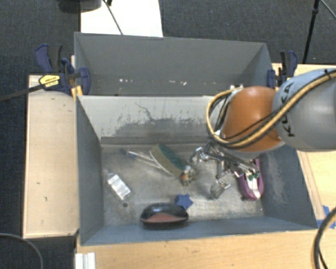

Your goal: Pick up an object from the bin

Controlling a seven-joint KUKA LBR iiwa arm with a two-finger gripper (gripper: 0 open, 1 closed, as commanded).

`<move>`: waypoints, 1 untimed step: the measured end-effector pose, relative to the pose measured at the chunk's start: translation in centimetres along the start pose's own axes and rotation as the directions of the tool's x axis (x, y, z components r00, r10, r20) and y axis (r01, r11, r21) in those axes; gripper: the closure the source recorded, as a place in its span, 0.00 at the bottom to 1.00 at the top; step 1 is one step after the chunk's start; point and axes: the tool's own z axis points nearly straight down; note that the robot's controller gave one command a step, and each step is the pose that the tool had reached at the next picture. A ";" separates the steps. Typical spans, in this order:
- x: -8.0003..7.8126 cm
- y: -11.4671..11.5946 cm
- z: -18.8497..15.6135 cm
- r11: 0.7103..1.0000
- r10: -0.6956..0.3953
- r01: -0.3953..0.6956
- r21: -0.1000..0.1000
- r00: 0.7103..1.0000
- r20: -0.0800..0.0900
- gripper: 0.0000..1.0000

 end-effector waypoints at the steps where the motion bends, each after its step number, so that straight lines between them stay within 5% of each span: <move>1: -5.5 5.6 0.1 0.997 0.074 -0.074 -0.001 0.997 0.000 0.00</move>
Offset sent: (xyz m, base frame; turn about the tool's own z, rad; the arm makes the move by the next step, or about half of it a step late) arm 0.0181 0.0724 -0.0038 0.0773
